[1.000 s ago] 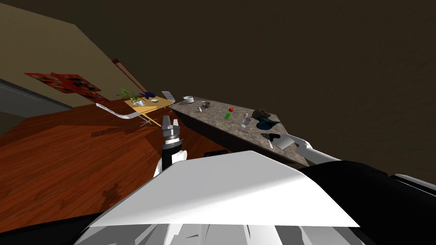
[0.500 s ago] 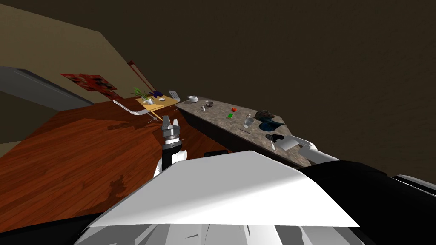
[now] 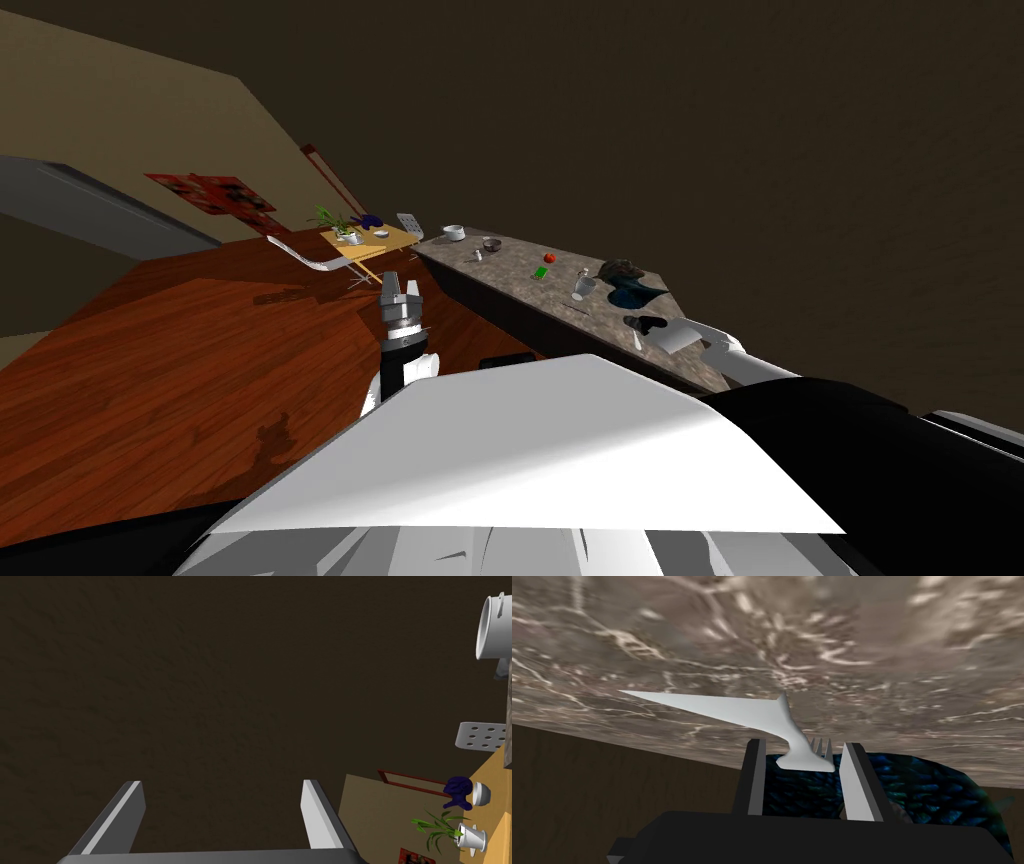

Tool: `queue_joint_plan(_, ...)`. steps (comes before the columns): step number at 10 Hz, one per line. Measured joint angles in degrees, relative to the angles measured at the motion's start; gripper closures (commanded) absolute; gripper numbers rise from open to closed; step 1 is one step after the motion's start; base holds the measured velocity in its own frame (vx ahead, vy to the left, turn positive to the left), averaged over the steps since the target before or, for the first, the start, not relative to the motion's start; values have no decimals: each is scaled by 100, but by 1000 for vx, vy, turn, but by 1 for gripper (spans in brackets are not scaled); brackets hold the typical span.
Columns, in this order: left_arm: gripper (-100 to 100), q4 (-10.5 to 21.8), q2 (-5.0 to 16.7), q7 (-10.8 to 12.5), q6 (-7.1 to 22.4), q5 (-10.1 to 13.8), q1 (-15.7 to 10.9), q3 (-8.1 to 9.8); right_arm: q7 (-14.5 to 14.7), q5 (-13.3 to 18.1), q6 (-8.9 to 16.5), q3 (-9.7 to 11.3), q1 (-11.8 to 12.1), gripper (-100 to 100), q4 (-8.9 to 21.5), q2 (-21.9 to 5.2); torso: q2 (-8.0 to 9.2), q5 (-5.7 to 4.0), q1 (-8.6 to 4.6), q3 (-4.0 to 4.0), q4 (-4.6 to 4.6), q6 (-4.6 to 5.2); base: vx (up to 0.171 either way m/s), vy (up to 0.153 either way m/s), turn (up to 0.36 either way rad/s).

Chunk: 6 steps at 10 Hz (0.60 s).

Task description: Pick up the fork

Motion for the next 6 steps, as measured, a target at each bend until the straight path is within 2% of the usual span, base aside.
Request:
queue_joint_plan(2,0,0,0,0,0,0,2,1,-21,107,112,-4,30,100,-313,-4,-15,1,0,-9,-4,17,78,-8,-265)
queue_joint_plan(6,0,0,0,0,0,0,1,0,-36,326,341,28,25,100,-810,27,-17,-1,-1,-10,-4,6,54,-13,-145)
